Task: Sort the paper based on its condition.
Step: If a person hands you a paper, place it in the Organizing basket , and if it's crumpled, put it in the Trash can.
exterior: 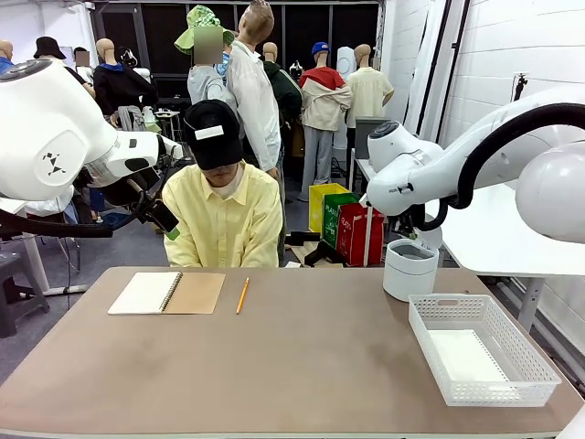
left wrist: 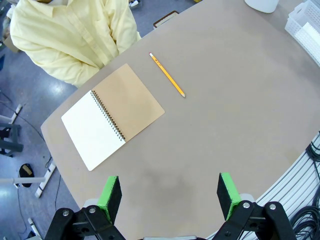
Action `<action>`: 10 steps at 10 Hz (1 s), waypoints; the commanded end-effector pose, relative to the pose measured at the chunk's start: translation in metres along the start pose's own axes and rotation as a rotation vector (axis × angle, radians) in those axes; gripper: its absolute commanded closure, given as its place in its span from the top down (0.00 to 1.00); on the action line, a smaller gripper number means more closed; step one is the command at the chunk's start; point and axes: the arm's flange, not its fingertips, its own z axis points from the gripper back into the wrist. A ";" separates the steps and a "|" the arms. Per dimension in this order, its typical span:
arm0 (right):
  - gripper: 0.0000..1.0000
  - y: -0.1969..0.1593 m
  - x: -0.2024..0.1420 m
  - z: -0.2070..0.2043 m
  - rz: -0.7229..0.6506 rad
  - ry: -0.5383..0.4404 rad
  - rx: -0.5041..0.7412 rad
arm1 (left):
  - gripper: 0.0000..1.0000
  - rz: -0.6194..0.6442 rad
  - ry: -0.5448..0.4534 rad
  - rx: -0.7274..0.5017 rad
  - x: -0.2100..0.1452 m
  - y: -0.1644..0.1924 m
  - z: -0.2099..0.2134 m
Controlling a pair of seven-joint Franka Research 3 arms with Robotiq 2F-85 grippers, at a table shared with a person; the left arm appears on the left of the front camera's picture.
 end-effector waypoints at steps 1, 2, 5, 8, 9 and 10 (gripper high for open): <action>0.00 -0.001 0.008 -0.004 -0.023 0.010 -0.058 | 1.00 0.005 0.000 0.000 0.000 0.001 0.001; 0.00 -0.001 0.009 -0.005 -0.023 0.021 -0.070 | 1.00 0.005 0.000 0.000 0.000 0.001 0.001; 0.31 -0.001 0.011 -0.005 -0.024 0.016 -0.079 | 1.00 0.005 0.000 0.000 0.000 0.001 0.001; 0.91 -0.002 0.012 -0.005 -0.029 0.021 -0.094 | 1.00 0.005 0.000 0.000 0.000 0.001 0.001; 1.00 -0.001 0.012 -0.005 -0.029 0.025 -0.093 | 1.00 0.005 0.000 0.000 0.000 0.001 0.001; 1.00 -0.002 0.012 -0.005 -0.030 0.028 -0.093 | 1.00 0.005 0.000 0.000 0.000 0.001 0.001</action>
